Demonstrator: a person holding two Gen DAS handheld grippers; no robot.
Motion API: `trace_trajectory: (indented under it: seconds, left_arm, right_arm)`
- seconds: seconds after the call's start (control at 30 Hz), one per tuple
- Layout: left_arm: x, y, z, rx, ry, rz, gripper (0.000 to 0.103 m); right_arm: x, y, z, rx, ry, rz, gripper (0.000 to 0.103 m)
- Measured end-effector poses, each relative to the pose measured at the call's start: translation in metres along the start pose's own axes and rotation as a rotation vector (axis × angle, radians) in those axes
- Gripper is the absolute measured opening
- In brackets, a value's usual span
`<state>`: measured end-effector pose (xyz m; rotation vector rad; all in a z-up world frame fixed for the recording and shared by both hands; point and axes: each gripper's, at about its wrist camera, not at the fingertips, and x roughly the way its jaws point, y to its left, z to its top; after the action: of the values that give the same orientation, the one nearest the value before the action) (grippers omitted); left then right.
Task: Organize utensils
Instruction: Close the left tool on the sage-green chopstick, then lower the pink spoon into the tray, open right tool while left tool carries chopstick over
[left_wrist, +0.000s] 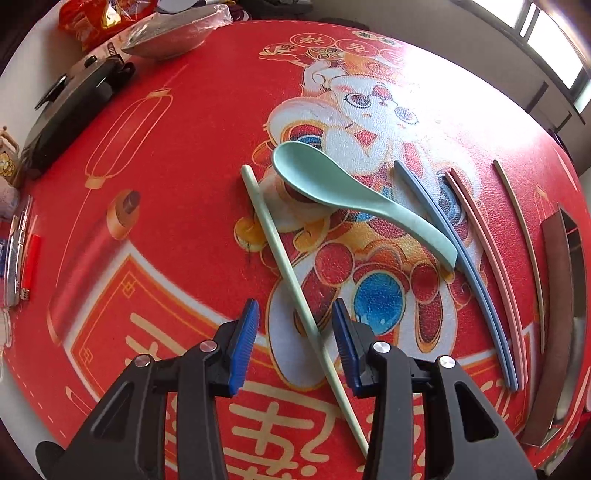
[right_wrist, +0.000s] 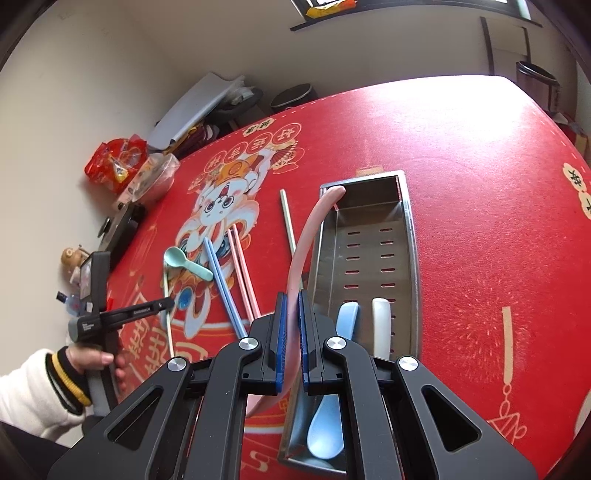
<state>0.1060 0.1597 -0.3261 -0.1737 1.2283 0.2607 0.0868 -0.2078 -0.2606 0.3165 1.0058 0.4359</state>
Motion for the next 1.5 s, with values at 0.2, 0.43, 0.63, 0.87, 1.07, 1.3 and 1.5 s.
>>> trace_trajectory:
  seconds: [0.2,0.43,0.63,0.87,1.07,1.3,1.5]
  left_arm:
    - [-0.003,-0.001,-0.002,0.005,-0.013,-0.008,0.017]
    - [-0.011,0.01,-0.022,-0.04,0.0,-0.122,0.006]
    - [-0.028,0.011,-0.038,-0.03,-0.006,-0.163,0.006]
    - [-0.049,0.017,-0.058,-0.055,-0.009,-0.172,0.006]
    - [-0.07,0.017,-0.053,-0.061,-0.056,-0.206,0.006]
    - [-0.096,-0.007,-0.037,-0.044,-0.121,-0.286,0.006]
    - [-0.106,-0.03,-0.03,-0.024,-0.139,-0.338,0.006]
  right_arm:
    - [-0.004,-0.006,-0.003,0.018,-0.004,-0.013,0.006]
    - [-0.001,-0.008,-0.005,0.029,0.01,-0.015,0.006]
    - [0.0,-0.007,-0.004,0.023,0.013,-0.012,0.006]
    - [0.001,-0.007,-0.004,0.017,0.016,-0.006,0.006]
    - [-0.003,-0.013,-0.003,-0.015,0.016,-0.037,0.006]
    - [0.006,-0.035,-0.014,-0.045,0.089,-0.075,0.006]
    - [0.029,-0.031,-0.026,-0.083,0.161,-0.033,0.006]
